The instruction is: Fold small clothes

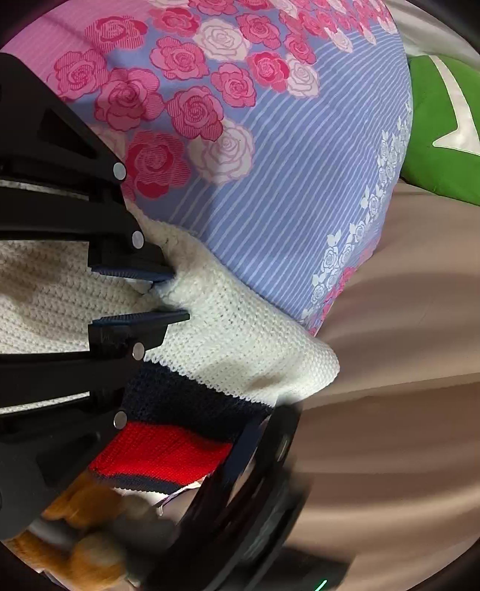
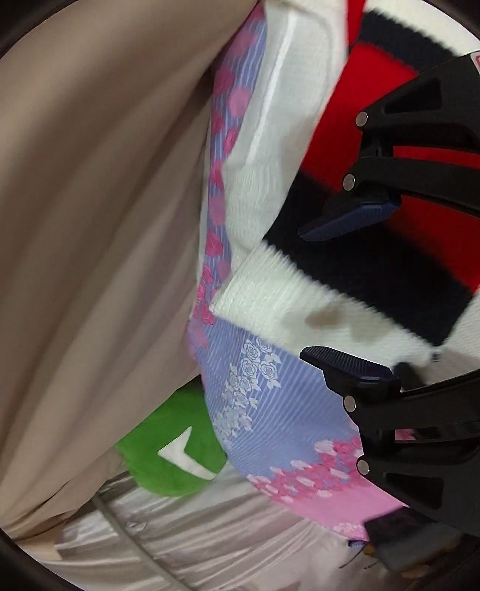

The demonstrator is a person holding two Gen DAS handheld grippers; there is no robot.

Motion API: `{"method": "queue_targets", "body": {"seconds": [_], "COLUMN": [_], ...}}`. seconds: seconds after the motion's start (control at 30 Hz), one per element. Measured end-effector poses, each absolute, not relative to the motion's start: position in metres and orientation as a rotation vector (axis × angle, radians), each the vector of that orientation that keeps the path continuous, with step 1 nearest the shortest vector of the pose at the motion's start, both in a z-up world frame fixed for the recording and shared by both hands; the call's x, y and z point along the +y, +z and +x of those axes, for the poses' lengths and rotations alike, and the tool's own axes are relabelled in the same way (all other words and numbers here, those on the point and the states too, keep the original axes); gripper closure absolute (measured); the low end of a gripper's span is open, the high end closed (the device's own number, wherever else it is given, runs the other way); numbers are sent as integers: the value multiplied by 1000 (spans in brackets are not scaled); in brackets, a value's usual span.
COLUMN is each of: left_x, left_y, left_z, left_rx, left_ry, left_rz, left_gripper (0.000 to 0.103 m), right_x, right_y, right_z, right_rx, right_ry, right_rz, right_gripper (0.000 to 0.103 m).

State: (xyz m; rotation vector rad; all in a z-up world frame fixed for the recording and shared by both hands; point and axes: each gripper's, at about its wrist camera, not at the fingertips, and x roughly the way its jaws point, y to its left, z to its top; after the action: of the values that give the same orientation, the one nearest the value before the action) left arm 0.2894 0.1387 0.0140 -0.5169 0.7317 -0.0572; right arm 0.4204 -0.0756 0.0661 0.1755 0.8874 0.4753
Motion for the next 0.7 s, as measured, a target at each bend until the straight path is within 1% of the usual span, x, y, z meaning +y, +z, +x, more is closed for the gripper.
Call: {"method": "queue_targets", "body": {"seconds": [0.03, 0.1, 0.13, 0.17, 0.23, 0.3, 0.4, 0.43, 0.5, 0.57, 0.7], "left_x": [139, 140, 141, 141, 140, 139, 135, 134, 132, 130, 127], "left_y": [13, 12, 12, 12, 11, 11, 10, 10, 9, 8, 8], "left_z": [289, 290, 290, 289, 289, 289, 289, 289, 290, 290, 291], "left_rx": [731, 731, 731, 730, 728, 729, 729, 730, 729, 730, 731], "left_ry": [-57, -56, -54, -53, -50, -49, -45, -46, -45, -45, -49], "left_rz": [-521, -523, -523, -522, -520, -519, -506, -502, -501, -500, -499], "left_gripper": [88, 88, 89, 89, 89, 89, 89, 89, 89, 89, 89], "right_x": [-66, -48, -42, -38, -36, -38, -18, -18, -25, -37, -86], "right_y": [59, 53, 56, 64, 84, 90, 46, 47, 62, 78, 101], "right_z": [430, 442, 448, 451, 449, 447, 474, 474, 473, 465, 416], "right_rx": [903, 902, 907, 906, 830, 792, 899, 885, 862, 820, 741], "right_ry": [442, 399, 403, 397, 411, 439, 360, 368, 403, 438, 457], "right_rz": [147, 81, 79, 102, 116, 140, 37, 42, 102, 159, 223], "right_gripper": [44, 60, 89, 96, 99, 99, 99, 99, 99, 95, 90]}}
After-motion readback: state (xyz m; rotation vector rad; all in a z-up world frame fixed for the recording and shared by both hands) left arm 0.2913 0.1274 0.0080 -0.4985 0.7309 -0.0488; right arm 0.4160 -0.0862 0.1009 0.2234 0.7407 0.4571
